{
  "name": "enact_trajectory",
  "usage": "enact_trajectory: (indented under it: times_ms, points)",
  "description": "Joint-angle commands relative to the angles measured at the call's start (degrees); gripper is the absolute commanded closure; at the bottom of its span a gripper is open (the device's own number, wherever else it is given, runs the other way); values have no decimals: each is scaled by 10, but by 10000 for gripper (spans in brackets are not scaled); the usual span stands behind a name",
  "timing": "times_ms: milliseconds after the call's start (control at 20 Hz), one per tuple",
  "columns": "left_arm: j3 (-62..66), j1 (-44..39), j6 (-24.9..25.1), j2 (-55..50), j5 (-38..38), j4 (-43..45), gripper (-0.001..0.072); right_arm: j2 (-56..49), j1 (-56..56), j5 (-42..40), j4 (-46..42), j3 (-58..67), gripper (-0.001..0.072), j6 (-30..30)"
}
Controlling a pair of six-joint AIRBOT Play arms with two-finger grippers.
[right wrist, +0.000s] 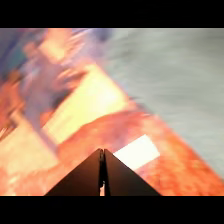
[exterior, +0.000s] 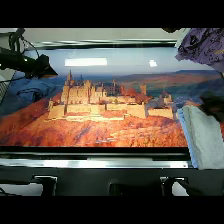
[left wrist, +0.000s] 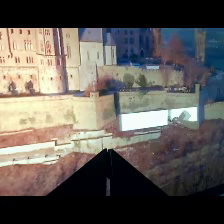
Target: Fold the clothes and pants, and hang the long-sleeved shirts on hangers.
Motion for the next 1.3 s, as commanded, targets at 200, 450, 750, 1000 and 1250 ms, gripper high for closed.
enact_trajectory:
  times_ms: [200,450,750,1000,1250]
  points:
    - [-385,-42,26,275,184,81,690,0,373,-17,-82,6,685,-76]
    - [-510,-42,27,387,224,116,689,0,455,-33,-93,6,683,-77]
    - [-510,-42,27,385,224,115,689,0,453,-30,-93,6,683,-76]
    - [-510,-42,27,385,224,115,689,0,453,-30,-93,6,683,-76]
    - [-510,-42,27,385,224,115,689,0,453,-30,-93,6,683,-76]
